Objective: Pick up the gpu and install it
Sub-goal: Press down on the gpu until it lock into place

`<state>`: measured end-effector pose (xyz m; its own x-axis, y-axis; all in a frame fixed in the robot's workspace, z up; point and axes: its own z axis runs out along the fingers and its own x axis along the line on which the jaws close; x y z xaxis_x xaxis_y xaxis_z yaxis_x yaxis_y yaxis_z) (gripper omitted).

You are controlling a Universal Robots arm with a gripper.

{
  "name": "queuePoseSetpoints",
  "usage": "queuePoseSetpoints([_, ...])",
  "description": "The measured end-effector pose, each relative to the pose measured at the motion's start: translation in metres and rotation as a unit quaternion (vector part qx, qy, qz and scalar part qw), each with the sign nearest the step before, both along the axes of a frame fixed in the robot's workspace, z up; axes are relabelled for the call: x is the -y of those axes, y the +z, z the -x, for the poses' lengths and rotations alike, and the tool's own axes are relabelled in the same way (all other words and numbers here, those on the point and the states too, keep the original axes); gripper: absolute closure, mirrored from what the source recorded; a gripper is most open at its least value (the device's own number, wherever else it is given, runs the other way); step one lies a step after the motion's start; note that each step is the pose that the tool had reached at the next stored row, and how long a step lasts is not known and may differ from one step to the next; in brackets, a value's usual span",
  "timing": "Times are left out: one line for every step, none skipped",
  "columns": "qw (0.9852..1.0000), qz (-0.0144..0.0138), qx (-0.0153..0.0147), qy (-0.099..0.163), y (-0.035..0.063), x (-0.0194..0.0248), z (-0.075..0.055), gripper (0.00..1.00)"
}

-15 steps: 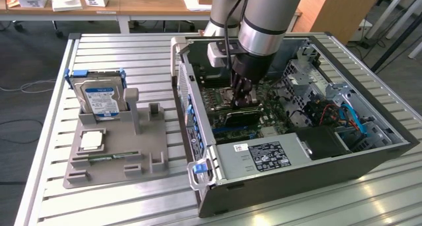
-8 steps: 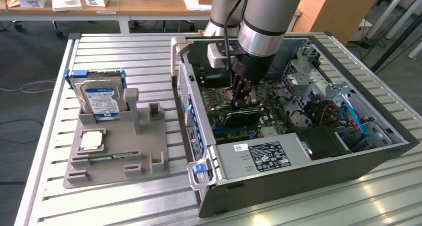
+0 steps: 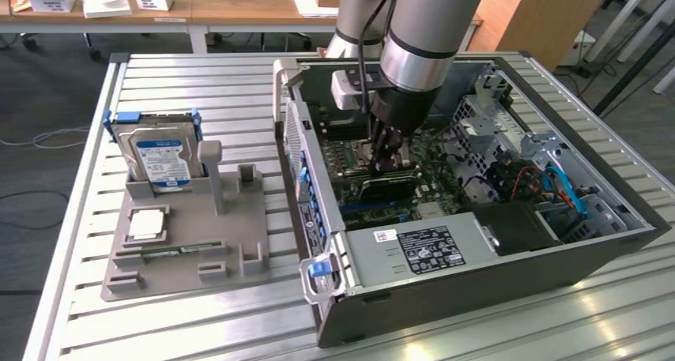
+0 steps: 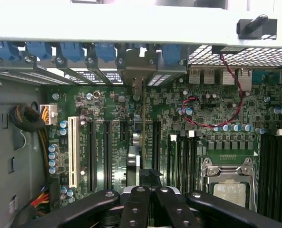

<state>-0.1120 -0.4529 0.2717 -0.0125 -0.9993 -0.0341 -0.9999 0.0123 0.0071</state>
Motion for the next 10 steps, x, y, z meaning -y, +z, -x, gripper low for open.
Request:
queuePoseSetpoints([1.0,0.0001,-0.0001,0.0,0.0,0.0,0.0,0.89])
queuePoseSetpoints([1.0,0.0001,-0.0001,0.0,0.0,0.0,0.0,0.89])
queuePoseSetpoints([1.0,0.0002,-0.0001,0.0,0.0,0.0001,0.0,0.89])
queuePoseSetpoints([1.0,0.0002,-0.0001,0.0,0.0,0.0,0.0,0.89])
queuePoseSetpoints([1.0,0.0001,-0.0001,0.0,-0.0001,0.0,0.0,0.89])
queuePoseSetpoints([1.0,0.0001,0.0,0.0,-0.0004,0.0,0.0,0.89])
queuePoseSetpoints([1.0,-0.0002,0.0001,0.0,-0.0011,-0.0001,0.0,0.89])
queuePoseSetpoints([1.0,0.0,0.0,0.0,-0.0013,0.0,0.0,0.89])
queuePoseSetpoints([1.0,0.0001,-0.0001,0.0,-0.0012,0.0,0.0,0.89])
queuePoseSetpoints([1.0,0.0001,-0.0001,0.0,-0.0012,0.0,0.0,0.89])
